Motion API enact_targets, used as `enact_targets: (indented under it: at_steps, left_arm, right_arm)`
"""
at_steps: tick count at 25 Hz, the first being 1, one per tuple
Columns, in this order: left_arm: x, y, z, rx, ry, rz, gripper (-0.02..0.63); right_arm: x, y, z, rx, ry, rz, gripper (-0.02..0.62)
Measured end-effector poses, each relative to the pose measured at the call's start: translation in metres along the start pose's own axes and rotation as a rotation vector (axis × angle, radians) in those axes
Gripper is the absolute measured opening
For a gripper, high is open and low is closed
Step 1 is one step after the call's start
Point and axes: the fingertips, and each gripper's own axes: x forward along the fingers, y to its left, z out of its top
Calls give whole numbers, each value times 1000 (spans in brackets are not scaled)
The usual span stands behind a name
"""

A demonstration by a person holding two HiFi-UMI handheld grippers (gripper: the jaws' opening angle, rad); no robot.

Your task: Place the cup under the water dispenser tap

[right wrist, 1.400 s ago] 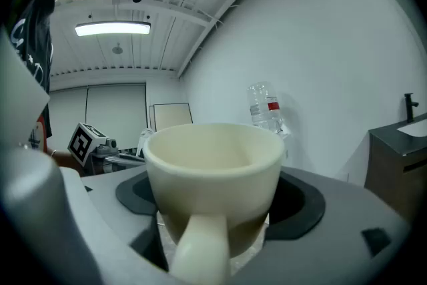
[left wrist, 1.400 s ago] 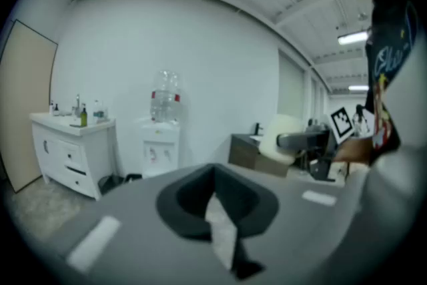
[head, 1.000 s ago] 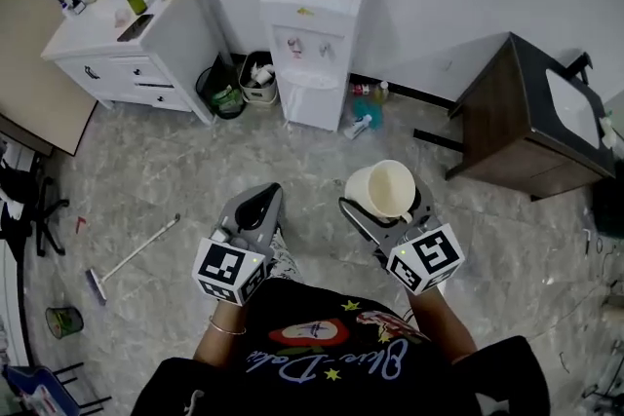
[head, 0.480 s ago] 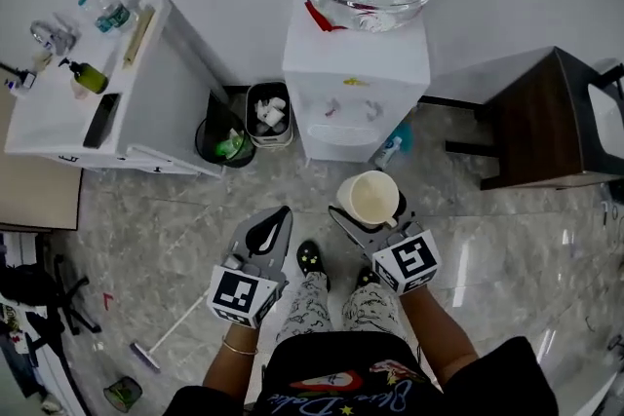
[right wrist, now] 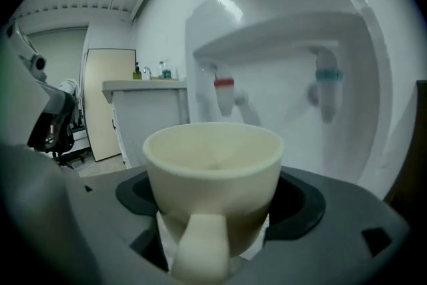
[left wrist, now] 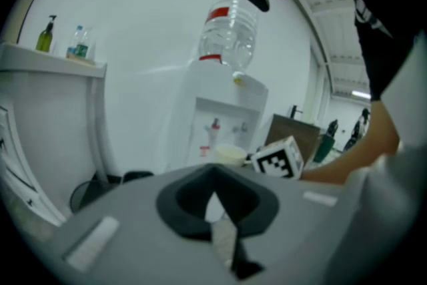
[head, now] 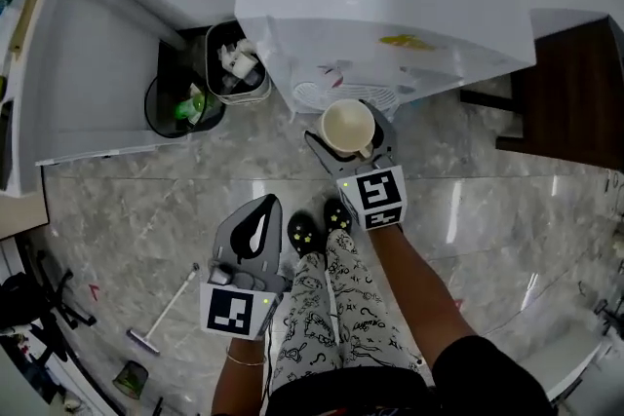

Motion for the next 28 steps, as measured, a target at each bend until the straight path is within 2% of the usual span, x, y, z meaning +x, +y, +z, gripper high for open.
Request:
enact_targets:
  at_steps: [4,8,12,19,25,28]
  left_arm:
    - [9,17,-27,-38,40,20,-12]
    - [13,31,-37,-66,67,34,-12]
    - [17,40,-37,-72,84,38,-12]
    - [25,41,-30,-116,58,15,-12]
    - [22,33,-24,-116,37,-13,-12]
    - [17,28,-31,-116,58,-4,-12]
  right_arm:
    - [46,-15,-33,38,13,-42,428]
    - [74,-21,-51,27,44,-79,428]
    - [86,-25,-53,17,39,-114,428]
    - [93,-28,-50,-12,-24,-189,427]
    - [90,-22,-53,-10,10,-128,428]
    - [89,-22,-58,-16,42,-105,428]
